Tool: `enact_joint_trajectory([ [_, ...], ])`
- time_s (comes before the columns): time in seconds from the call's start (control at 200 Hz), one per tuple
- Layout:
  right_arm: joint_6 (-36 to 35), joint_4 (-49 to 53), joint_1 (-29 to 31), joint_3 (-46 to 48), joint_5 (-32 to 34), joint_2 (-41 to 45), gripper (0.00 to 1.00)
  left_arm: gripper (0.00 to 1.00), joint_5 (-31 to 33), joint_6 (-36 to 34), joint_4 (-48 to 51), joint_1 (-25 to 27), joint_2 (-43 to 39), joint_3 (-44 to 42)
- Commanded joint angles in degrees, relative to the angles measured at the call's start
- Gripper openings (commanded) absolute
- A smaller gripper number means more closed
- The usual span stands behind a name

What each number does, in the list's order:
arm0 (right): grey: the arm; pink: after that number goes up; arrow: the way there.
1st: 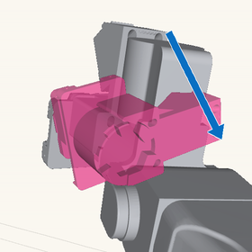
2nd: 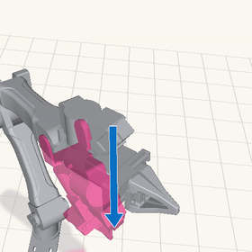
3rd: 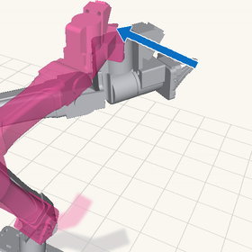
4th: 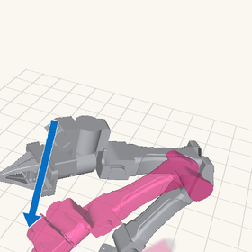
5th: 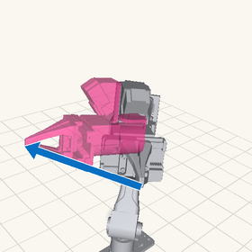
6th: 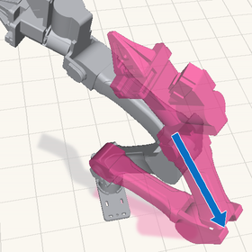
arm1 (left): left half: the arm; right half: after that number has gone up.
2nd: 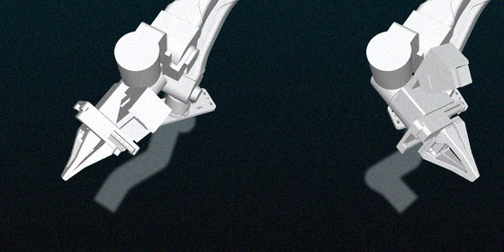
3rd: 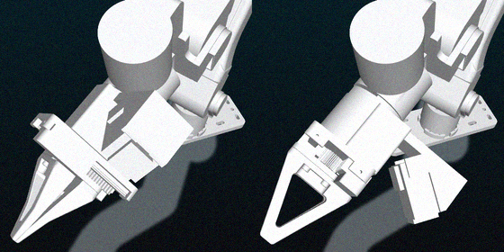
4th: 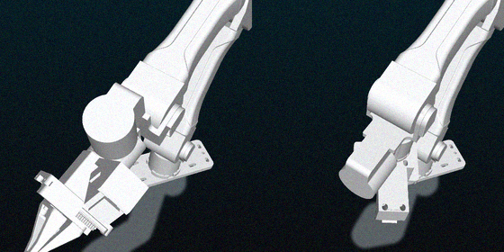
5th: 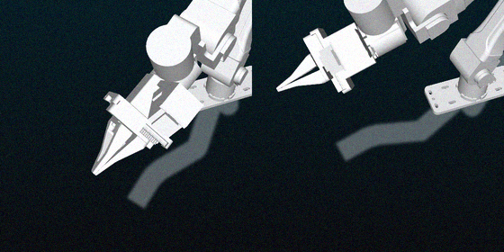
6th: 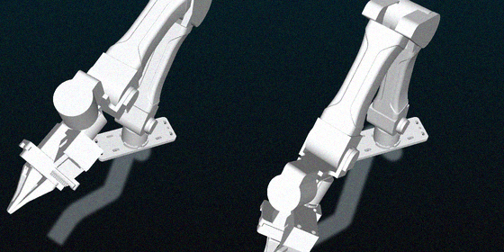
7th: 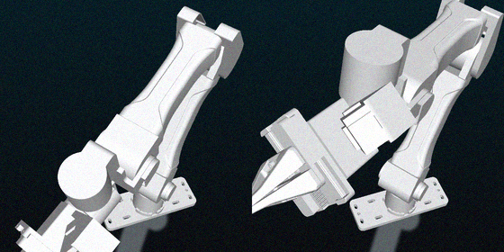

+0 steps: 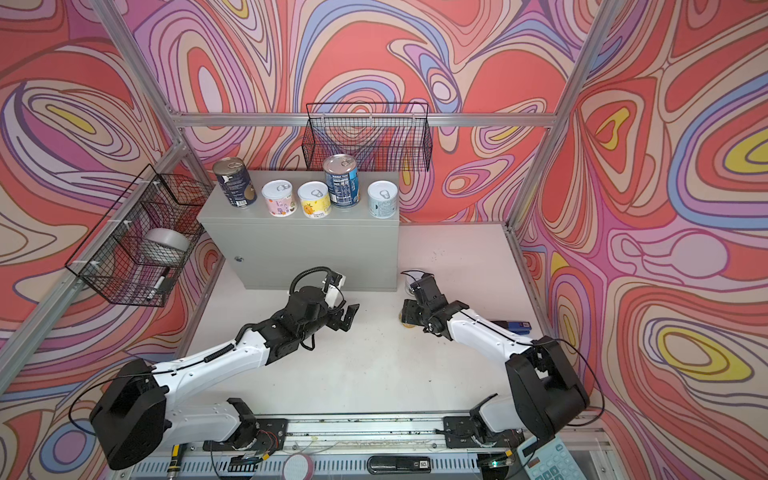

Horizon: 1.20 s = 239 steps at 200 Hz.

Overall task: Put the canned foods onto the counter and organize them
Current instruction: 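Lift the yellow-and-white can and carry it toward the left gripper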

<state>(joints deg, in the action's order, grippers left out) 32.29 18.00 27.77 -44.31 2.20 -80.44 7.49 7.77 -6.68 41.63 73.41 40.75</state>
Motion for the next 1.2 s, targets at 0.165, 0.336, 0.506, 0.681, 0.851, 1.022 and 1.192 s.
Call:
enact_joint_trajectory([
  [0.165, -2.0, -1.0, -0.2, -2.8, -2.5, 2.4, 0.36, 0.98, -1.6, 2.2, 0.4, 0.2, 1.2, -1.3],
  [0.336, -2.9, 0.6, -0.2, -5.4, -3.5, 3.4, 0.35, 0.98, -1.2, 2.2, -0.1, 0.2, 0.9, -2.4],
  [0.506, -3.6, 2.4, -0.1, -7.3, -3.8, 3.6, 0.34, 0.98, -1.7, 2.7, -0.8, 0.2, 0.9, -3.3],
  [0.681, -4.2, 4.2, -0.1, -8.8, -4.3, 4.6, 0.34, 0.98, -2.2, 3.0, -1.5, 0.2, 0.4, -4.5],
  [0.851, -5.0, 6.7, -0.2, -10.4, -5.4, 5.9, 0.34, 0.97, -2.0, 1.7, -1.9, 0.2, -1.1, -5.7],
  [1.022, -5.6, 8.9, -0.2, -11.2, -6.4, 6.9, 0.34, 0.94, -4.9, 2.1, -4.3, 0.2, -0.7, -6.2],
  [1.192, -5.3, 10.6, -0.2, -12.4, -7.5, 8.2, 0.34, 0.91, -9.4, 3.0, -8.2, 0.4, 1.7, -6.0],
])
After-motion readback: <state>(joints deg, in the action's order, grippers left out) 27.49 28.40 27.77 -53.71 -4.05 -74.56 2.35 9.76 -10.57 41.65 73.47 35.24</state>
